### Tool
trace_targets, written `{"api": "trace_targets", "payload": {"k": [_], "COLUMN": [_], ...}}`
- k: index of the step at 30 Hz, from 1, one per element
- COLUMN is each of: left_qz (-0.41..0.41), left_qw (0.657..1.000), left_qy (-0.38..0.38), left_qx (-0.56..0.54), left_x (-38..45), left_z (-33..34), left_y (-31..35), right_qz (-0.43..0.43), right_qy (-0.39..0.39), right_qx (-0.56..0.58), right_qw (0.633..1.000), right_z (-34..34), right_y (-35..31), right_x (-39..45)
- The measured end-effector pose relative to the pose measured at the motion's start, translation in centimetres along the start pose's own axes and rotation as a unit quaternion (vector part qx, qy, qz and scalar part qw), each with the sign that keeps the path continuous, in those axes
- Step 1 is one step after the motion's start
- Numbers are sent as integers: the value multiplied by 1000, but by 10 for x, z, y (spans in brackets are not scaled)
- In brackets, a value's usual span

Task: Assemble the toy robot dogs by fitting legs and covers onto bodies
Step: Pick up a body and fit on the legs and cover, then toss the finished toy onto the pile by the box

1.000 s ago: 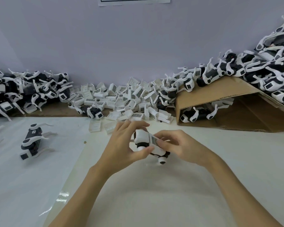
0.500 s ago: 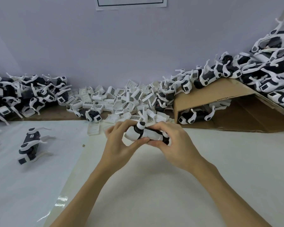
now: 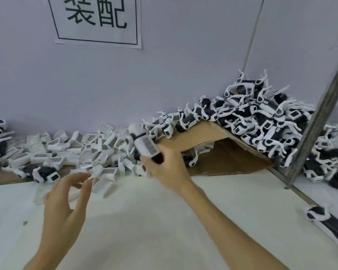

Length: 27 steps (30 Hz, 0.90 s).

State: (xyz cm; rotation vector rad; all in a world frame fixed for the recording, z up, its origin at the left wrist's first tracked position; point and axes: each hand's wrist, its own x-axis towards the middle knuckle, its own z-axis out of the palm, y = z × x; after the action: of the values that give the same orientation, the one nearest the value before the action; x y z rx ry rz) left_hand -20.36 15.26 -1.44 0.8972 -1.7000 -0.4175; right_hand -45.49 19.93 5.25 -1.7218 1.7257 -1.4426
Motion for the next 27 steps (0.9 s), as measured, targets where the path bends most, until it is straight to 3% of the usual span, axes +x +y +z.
{"api": "trace_targets", "payload": {"k": [2, 4, 6, 8, 11, 16, 22, 27], "left_qz": [-6, -13, 1, 37, 90, 107, -19, -189], "left_qw": [1000, 1000, 998, 996, 987, 979, 972, 901], "left_qy": [3, -11, -30, -45, -70, -77, -85, -80], "left_qx": [3, 25, 48, 71, 113, 153, 220, 382], "left_x": [1, 2, 1, 1, -3, -5, -10, 24], "left_z": [-2, 1, 5, 10, 14, 15, 10, -15], "left_y": [-1, -2, -2, -3, -7, -15, -30, -71], "right_qz": [32, 64, 65, 18, -45, 3, -19, -15], "right_qy": [141, 265, 374, 411, 298, 86, -1, 9], "right_qx": [167, 273, 181, 94, 52, 35, -7, -2], "right_qw": [975, 923, 907, 907, 952, 996, 1000, 1000], "right_z": [-66, -123, -138, -110, -36, 52, 76, 77], "right_y": [-9, -19, -17, -11, 12, 48, 65, 73], "right_x": [50, 84, 89, 70, 20, -33, -46, -41]}}
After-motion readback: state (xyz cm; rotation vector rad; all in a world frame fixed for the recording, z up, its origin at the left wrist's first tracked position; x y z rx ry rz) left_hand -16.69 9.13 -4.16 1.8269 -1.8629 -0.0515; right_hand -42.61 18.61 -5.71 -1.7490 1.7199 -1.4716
